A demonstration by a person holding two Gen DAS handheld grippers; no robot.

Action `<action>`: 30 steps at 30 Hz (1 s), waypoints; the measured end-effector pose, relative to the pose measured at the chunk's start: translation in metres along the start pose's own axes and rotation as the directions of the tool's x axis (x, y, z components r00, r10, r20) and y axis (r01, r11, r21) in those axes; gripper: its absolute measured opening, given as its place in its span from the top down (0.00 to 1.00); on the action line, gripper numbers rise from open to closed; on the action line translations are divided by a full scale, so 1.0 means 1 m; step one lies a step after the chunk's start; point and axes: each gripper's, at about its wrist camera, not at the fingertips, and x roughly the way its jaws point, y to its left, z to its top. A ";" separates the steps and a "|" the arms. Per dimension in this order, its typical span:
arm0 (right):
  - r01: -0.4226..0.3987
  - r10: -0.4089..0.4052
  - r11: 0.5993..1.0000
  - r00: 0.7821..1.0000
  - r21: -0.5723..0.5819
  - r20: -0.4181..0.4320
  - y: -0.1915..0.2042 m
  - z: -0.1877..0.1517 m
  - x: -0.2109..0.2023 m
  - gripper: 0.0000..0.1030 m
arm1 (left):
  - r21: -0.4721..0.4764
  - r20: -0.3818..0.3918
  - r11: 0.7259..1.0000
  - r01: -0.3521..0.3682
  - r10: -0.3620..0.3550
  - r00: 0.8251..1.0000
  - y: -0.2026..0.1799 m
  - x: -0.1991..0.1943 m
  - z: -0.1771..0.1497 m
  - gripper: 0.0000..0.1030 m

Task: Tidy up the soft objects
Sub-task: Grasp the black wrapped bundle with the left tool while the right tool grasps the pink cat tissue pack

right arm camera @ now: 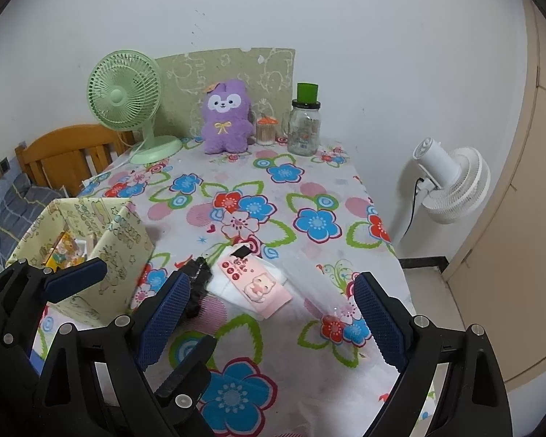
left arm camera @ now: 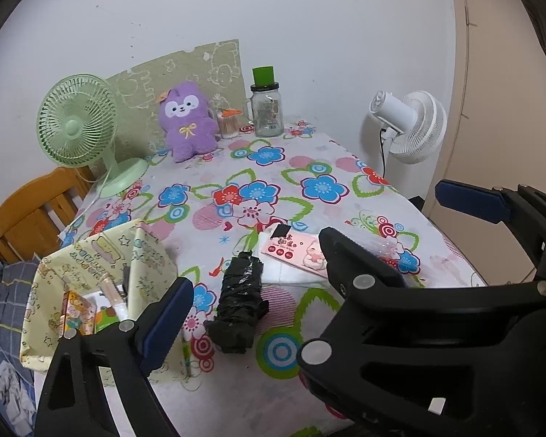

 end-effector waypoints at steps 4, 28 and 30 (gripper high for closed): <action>-0.003 0.002 1.000 1.000 -0.004 -0.016 -0.005 -0.002 0.013 0.09 | 0.003 -0.012 1.000 -0.002 0.002 1.000 -0.003 0.012 0.000 0.18; -0.045 0.043 0.999 0.991 -0.015 -0.129 -0.007 -0.004 0.097 0.11 | -0.046 -0.148 0.998 -0.050 0.043 0.988 0.011 0.092 -0.003 0.27; -0.049 0.047 0.999 0.989 -0.016 -0.138 -0.007 -0.004 0.104 0.11 | -0.049 -0.159 0.997 -0.062 0.053 0.986 0.014 0.099 -0.003 0.29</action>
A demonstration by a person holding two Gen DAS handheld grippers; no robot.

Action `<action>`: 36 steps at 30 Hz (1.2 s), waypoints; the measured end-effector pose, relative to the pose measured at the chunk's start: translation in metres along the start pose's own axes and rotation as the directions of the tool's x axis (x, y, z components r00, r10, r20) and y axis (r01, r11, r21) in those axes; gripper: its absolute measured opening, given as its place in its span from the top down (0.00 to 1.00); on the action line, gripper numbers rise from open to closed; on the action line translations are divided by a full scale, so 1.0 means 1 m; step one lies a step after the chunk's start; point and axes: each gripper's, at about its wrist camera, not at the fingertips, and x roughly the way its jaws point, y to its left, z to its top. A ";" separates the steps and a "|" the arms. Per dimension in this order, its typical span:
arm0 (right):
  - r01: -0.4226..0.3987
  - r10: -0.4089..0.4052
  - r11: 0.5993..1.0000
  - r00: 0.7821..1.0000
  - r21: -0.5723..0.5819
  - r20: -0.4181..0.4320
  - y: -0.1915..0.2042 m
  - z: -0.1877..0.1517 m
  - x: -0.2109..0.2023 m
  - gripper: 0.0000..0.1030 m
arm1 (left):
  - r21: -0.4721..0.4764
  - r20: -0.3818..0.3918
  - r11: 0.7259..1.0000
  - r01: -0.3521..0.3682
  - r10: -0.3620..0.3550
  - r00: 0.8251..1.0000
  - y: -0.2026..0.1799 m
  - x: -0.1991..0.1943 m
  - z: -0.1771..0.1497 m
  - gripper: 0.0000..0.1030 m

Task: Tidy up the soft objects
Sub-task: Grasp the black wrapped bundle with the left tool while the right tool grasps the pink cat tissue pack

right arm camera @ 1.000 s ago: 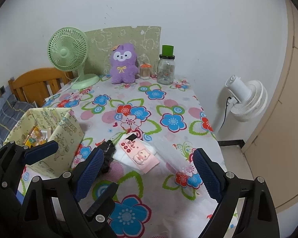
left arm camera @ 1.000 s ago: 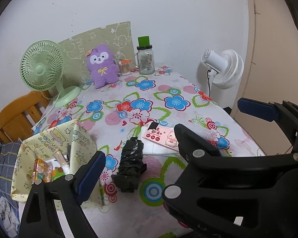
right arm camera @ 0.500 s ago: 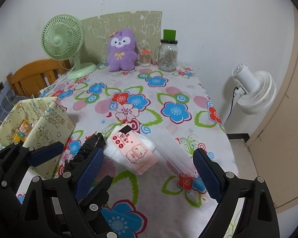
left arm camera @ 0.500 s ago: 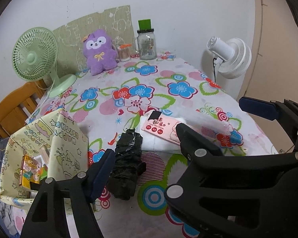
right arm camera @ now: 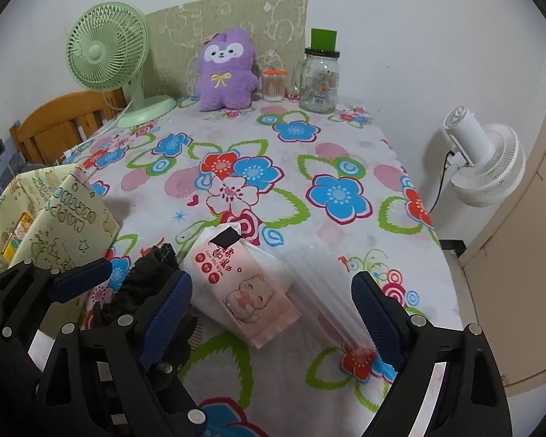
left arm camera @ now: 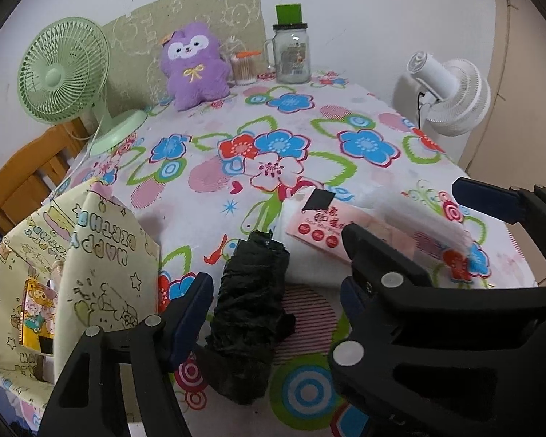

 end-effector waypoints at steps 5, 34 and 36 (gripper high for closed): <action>-0.007 0.006 1.000 1.000 -0.019 -0.023 0.002 0.002 0.015 0.12 | -0.009 -0.044 1.000 0.006 -0.007 0.999 0.004 0.015 0.001 0.41; -0.058 0.055 0.998 0.995 -0.035 -0.088 0.011 0.001 0.051 0.45 | -0.045 -0.073 0.999 0.026 -0.029 0.997 0.013 0.040 -0.003 0.66; -0.044 0.042 0.998 0.996 -0.032 -0.081 0.010 -0.001 0.048 0.50 | -0.045 -0.071 0.999 0.025 -0.028 0.997 0.012 0.039 -0.004 0.67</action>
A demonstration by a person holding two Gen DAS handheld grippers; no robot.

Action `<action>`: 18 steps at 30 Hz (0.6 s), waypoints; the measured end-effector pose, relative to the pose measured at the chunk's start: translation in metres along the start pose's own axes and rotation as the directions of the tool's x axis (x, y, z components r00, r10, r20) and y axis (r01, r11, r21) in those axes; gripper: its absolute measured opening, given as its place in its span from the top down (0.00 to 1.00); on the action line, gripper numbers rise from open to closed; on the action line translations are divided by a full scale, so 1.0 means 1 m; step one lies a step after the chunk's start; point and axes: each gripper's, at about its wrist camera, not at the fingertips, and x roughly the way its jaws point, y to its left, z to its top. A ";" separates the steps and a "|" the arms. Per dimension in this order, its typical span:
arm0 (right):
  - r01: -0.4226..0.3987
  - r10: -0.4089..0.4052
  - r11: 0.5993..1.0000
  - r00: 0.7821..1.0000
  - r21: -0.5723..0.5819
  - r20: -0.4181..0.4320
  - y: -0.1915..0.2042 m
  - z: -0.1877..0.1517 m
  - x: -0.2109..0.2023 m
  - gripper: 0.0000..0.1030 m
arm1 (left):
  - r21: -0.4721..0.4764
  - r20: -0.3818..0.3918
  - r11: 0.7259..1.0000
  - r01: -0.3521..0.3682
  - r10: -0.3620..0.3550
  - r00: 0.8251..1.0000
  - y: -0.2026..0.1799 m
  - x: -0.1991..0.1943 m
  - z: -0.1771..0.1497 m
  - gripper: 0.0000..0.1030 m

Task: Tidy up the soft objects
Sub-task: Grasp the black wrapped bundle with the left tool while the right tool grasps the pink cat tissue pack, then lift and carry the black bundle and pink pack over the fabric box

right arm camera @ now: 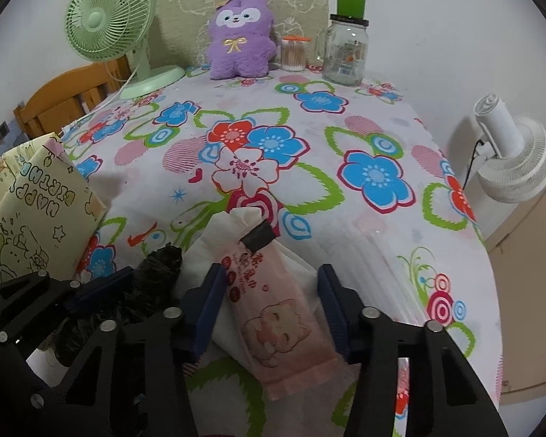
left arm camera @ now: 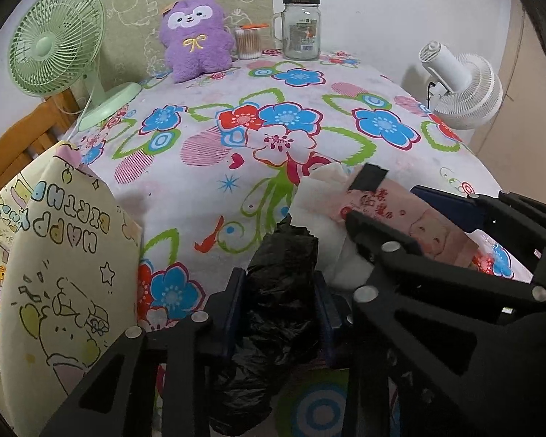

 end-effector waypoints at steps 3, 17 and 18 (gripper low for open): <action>0.012 -0.012 1.000 1.000 0.015 0.009 -0.002 -0.003 -0.006 0.59 | 0.007 0.004 1.000 -0.005 0.005 1.000 -0.001 -0.003 -0.002 0.67; 0.006 -0.008 0.997 1.000 0.075 0.030 -0.005 -0.015 -0.032 0.78 | 0.021 0.038 0.999 0.032 -0.033 0.999 -0.010 -0.026 -0.009 0.68; 0.007 -0.010 0.997 0.999 0.077 0.034 -0.004 -0.016 -0.035 0.81 | 0.022 0.041 0.999 0.033 -0.034 0.999 -0.011 -0.027 -0.010 0.68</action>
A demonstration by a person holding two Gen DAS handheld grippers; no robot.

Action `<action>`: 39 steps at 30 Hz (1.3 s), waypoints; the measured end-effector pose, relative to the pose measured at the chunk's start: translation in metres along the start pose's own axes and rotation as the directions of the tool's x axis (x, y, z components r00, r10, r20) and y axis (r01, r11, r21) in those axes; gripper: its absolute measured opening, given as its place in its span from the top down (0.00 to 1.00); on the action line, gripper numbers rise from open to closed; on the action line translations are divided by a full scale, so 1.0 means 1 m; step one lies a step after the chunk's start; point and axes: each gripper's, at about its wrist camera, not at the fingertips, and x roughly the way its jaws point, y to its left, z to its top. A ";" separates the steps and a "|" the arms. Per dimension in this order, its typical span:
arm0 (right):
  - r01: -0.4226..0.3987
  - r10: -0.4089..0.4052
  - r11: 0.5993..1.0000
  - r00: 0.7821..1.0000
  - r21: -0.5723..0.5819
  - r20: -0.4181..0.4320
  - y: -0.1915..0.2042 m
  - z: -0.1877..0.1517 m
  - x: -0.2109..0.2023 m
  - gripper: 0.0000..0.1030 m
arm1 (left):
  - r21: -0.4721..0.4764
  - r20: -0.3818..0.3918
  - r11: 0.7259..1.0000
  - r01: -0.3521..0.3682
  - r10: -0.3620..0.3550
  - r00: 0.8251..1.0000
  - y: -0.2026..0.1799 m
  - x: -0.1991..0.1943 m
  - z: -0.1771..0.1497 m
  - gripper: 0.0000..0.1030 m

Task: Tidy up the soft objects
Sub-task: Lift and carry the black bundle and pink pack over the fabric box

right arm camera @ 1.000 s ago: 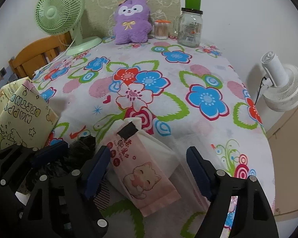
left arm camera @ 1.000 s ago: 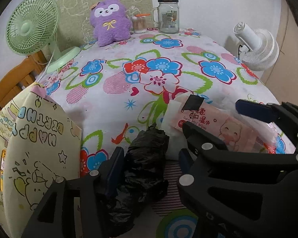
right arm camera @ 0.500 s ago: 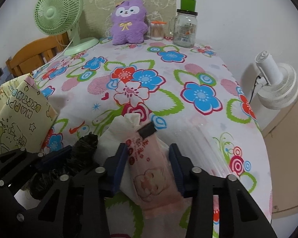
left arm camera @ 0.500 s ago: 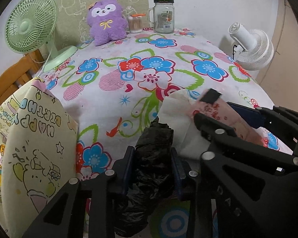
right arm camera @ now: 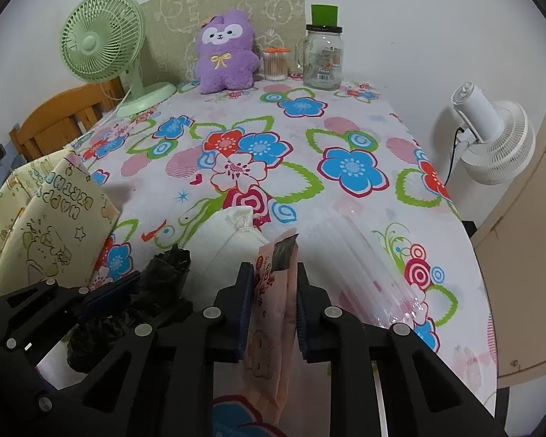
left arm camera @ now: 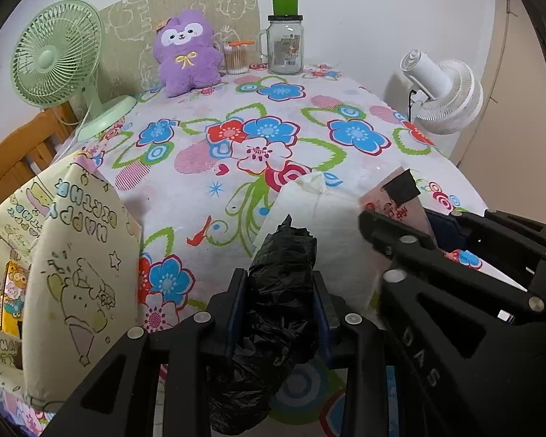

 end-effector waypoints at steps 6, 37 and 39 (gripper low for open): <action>-0.002 0.002 1.000 1.000 0.011 0.006 0.000 -0.004 -0.010 0.87 | 0.006 0.015 1.000 0.006 -0.006 1.000 -0.003 -0.009 -0.003 0.68; 0.023 -0.029 0.999 0.992 0.047 0.120 0.010 0.000 -0.098 0.87 | 0.049 0.139 0.998 0.024 -0.031 0.990 -0.014 -0.093 0.000 0.68; 0.031 -0.036 0.998 0.991 0.046 0.128 0.012 0.001 -0.105 0.87 | 0.050 0.145 0.998 0.029 -0.036 0.989 -0.013 -0.099 0.000 0.68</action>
